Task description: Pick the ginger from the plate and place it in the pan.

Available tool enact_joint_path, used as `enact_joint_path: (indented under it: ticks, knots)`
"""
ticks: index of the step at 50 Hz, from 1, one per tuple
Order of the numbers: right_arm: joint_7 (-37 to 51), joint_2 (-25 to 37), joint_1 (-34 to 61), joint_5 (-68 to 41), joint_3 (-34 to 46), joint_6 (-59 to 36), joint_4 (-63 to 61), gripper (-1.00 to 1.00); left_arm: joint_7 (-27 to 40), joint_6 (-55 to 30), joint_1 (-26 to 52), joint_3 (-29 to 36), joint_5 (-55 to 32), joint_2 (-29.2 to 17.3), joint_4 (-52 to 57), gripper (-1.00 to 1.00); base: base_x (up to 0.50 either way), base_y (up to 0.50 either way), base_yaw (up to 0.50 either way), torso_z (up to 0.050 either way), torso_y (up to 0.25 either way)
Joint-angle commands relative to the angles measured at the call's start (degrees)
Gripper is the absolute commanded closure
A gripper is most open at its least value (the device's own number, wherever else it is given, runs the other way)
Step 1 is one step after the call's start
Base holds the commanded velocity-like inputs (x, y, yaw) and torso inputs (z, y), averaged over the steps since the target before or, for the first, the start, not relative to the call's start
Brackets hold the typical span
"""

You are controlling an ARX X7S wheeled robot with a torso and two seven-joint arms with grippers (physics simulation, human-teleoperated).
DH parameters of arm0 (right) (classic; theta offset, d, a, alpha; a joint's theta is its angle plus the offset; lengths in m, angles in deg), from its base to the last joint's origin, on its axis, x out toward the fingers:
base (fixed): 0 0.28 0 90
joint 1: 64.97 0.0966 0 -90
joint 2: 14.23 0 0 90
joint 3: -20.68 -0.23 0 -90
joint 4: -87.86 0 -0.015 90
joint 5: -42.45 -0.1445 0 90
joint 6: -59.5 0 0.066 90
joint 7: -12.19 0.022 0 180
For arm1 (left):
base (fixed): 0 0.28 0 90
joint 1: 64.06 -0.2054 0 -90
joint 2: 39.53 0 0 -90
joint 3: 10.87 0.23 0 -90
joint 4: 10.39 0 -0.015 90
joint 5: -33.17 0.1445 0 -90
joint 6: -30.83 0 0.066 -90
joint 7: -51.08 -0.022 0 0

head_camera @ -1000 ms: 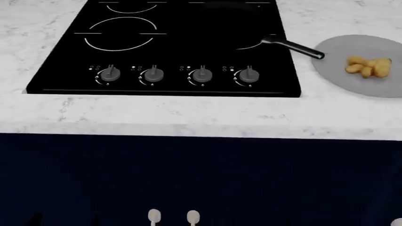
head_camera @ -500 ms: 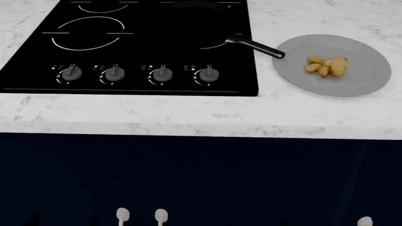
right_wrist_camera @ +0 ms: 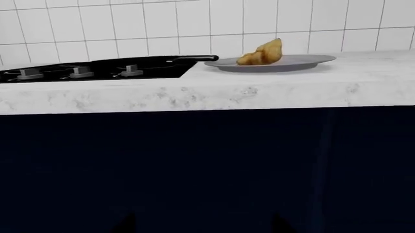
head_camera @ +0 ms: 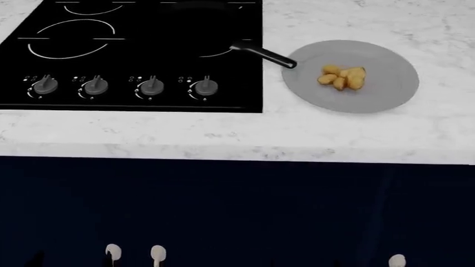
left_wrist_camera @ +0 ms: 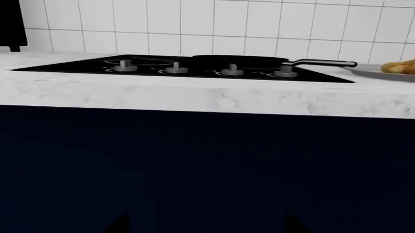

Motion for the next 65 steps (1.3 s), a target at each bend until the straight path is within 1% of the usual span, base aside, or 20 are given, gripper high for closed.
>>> enact_joint_path:
  ticks: [1, 5, 7, 10, 12, 13, 16, 19, 22, 25, 30, 34, 37, 38, 42, 46, 54, 57, 65]
  knots:
    - [0.2, 0.3, 0.2, -0.3, 0.5, 0.1, 0.2, -1.0, 0.5, 0.2, 0.0, 0.1, -0.4, -0.3, 0.0, -1.0, 0.0, -0.33, 0.0, 0.0, 0.0]
    - [0.9, 0.2, 0.7, -0.2, 0.4, -0.3, 1.4, -1.0, 1.0, -0.1, 0.4, 0.1, -0.3, -0.4, 0.1, -1.0, 0.0, -0.04, 0.0, 0.0, 0.0]
    - [2.2, 0.0, 1.6, -0.3, -0.3, -2.0, 1.9, -1.0, 1.6, -1.6, 1.5, -0.3, -0.6, -0.5, 0.3, -1.0, 0.0, 0.0, 0.0, 0.0, 0.0]
    - [4.6, 0.5, 2.8, -1.1, -1.9, -6.7, -1.9, -1.0, 4.0, -5.6, 4.1, -1.3, 0.2, -1.2, 4.2, -1.0, 0.0, 0.0, 0.0, 0.0, 0.0]
    - [6.0, 2.2, 4.2, -1.7, -2.9, -12.0, -9.1, -1.0, 6.5, -10.2, 7.2, -2.3, 1.1, -1.8, 9.2, -1.0, 0.0, 0.0, 0.0, 0.0, 0.0]
    - [6.1, 2.5, 4.2, -2.1, -3.0, -12.5, -10.0, -1.0, 7.1, -11.4, 7.9, -2.7, 1.1, -1.9, 10.5, -1.0, 0.0, 0.0, 0.0, 0.0, 0.0]
    - [8.1, 5.7, 6.1, -3.9, -5.6, -19.6, -23.0, -1.0, 7.9, -15.7, 11.2, -3.7, 0.5, -3.5, 18.8, -1.0, 0.0, 0.0, 0.0, 0.0, 0.0]
    - [9.6, 8.0, 8.3, -4.7, -7.0, -25.7, -31.6, -1.0, 8.8, -20.6, 15.1, -5.4, -1.1, -4.6, 25.6, -1.0, 0.0, 0.0, 0.0, 0.0, 0.0]
    - [12.4, 11.2, 12.0, -5.6, -9.0, -35.7, -43.7, -1.0, 10.5, -26.1, 20.1, -7.6, -2.5, -5.9, 32.9, -1.0, 0.0, 0.0, 0.0, 0.0, 0.0]
    - [13.7, 13.0, 14.7, -8.5, -12.1, -42.2, -50.5, -1.0, 11.3, -29.3, 22.6, -9.3, -3.8, -6.6, 36.6, -1.0, 0.0, 0.0, 0.0, 0.0, 0.0]
    - [15.6, 15.0, 18.1, -12.5, -15.3, -49.8, -57.1, -1.0, 11.9, -32.7, 24.8, -12.7, -7.4, -7.3, 40.4, -1.0, 0.0, 0.0, 0.0, 0.0, 0.0]
    - [27.2, 23.7, 19.0, -21.0, -12.3, -46.7, -57.5, -1.0, 13.5, -37.2, 26.4, -15.8, -10.8, -8.0, 44.9, -1.0, 0.0, 0.0, 0.0, 0.0, 0.0]
    - [37.9, 31.2, 20.5, -25.9, -7.5, -42.8, -57.5, -1.0, 14.0, -39.5, 27.6, -18.0, -13.6, -8.7, 48.2, -1.0, 0.0, 0.0, 0.0, 0.0, 0.0]
    - [39.6, 32.8, 21.0, -27.5, -6.1, -41.3, -57.5, -1.0, 15.3, -40.3, 28.1, -18.3, -12.8, -8.7, 48.4, -1.0, 0.0, 0.0, 0.0, 0.0, 0.0]
    - [44.0, 37.2, 23.1, -28.9, -0.9, -37.8, -57.5, -1.0, 16.2, -42.0, 28.9, -19.8, -14.5, -8.9, 49.5, -1.0, 0.0, 0.0, 0.0, 0.0, 0.0]
    - [44.5, 37.7, 24.2, -29.3, 1.1, -37.0, -56.7, -1.0, 16.4, -42.3, 29.1, -20.0, -15.1, -9.1, 49.4, -1.0, 0.0, 0.0, 0.0, 0.0, 0.0]
    - [44.4, 38.4, 23.7, -30.9, 0.6, -35.3, -56.2, -1.0, 16.4, -41.8, 29.5, -18.9, -15.1, -9.3, 48.6, -1.0, 0.0, 0.0, 0.0, 0.0, 0.0]
    - [43.6, 38.7, 23.0, -30.5, 0.7, -34.0, -56.1, -1.0, 16.6, -41.1, 29.4, -18.0, -13.7, -9.7, 48.1, -1.0, 0.33, 0.0, 0.0, 0.0, 0.0]
    - [43.5, 39.5, 22.8, -30.8, 0.7, -32.8, -56.1, -1.0, 16.5, -39.8, 28.8, -17.2, -13.3, -9.6, 47.3, -1.0, 0.5, 0.0, 0.0, 0.0, 0.0]
